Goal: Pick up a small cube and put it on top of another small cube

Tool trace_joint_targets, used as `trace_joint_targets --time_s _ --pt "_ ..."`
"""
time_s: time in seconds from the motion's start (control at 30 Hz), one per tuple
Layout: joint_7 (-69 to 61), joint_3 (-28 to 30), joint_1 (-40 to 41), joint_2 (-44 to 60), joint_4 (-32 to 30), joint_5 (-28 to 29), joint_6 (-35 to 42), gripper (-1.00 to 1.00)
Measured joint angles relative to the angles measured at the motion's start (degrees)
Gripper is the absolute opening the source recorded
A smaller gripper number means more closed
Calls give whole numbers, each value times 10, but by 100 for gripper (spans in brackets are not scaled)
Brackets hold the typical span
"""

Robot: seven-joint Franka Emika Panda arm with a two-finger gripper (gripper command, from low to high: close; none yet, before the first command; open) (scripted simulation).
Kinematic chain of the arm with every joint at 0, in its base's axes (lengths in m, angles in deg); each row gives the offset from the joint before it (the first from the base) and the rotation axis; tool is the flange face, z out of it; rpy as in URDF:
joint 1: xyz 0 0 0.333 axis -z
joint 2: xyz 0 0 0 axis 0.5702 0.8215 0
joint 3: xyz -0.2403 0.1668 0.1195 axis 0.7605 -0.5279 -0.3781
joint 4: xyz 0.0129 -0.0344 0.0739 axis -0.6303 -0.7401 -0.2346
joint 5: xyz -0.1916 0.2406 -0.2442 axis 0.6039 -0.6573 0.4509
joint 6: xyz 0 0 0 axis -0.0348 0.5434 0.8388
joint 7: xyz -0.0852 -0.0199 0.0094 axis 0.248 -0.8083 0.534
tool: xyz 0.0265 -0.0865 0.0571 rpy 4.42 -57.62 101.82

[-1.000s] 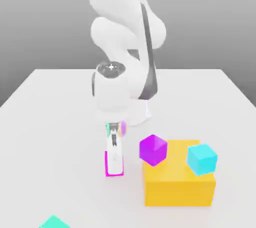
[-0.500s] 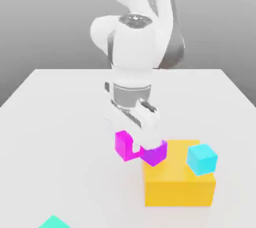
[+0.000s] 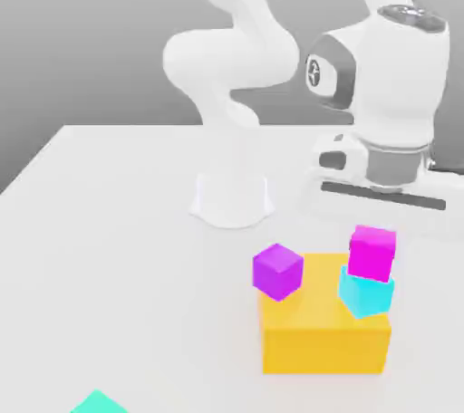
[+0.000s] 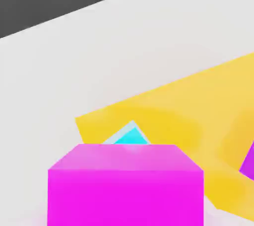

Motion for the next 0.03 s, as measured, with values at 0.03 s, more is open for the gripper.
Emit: trace_joint_targets --time_s 0.03 --pt "0 0 0 0 0 0 0 100"
